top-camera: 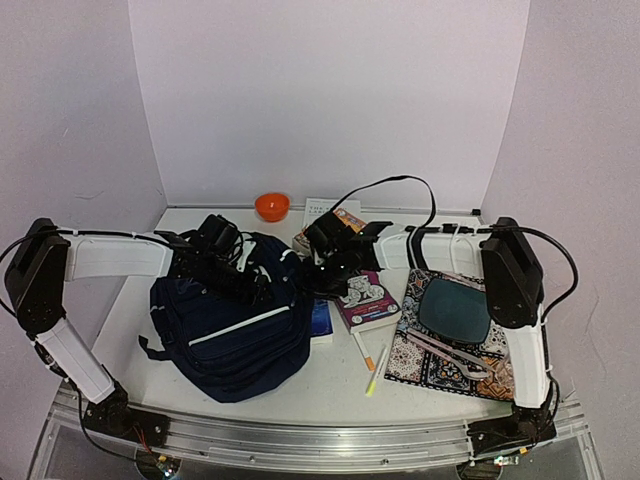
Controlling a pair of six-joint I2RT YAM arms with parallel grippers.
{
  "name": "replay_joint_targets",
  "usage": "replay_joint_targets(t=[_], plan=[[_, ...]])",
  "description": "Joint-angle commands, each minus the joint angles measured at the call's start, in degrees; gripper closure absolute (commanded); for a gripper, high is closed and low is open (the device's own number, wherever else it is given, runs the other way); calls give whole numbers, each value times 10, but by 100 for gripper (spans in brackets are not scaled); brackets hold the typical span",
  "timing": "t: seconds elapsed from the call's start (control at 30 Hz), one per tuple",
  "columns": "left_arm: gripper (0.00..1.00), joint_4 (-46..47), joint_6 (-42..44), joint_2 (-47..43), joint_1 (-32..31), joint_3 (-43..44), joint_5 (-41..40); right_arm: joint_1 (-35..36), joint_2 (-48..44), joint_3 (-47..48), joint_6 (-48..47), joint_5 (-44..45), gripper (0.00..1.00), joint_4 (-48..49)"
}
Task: Pack the student bag
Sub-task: Hold the second largest pocket of the student bag.
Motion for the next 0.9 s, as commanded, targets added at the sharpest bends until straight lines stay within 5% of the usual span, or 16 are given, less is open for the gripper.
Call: replay_joint_targets(t=[0.0,0.53,0.87], plan=[[22,15,5,0,-4,19,-17,2,-37,37,0,-12,68,-29],[23,14,6,8,-4,15,-5,13,23,52,73,-52,76,-24],[22,14,13,13,-4,17,-2,13,51,47,93,-49,71,-25]])
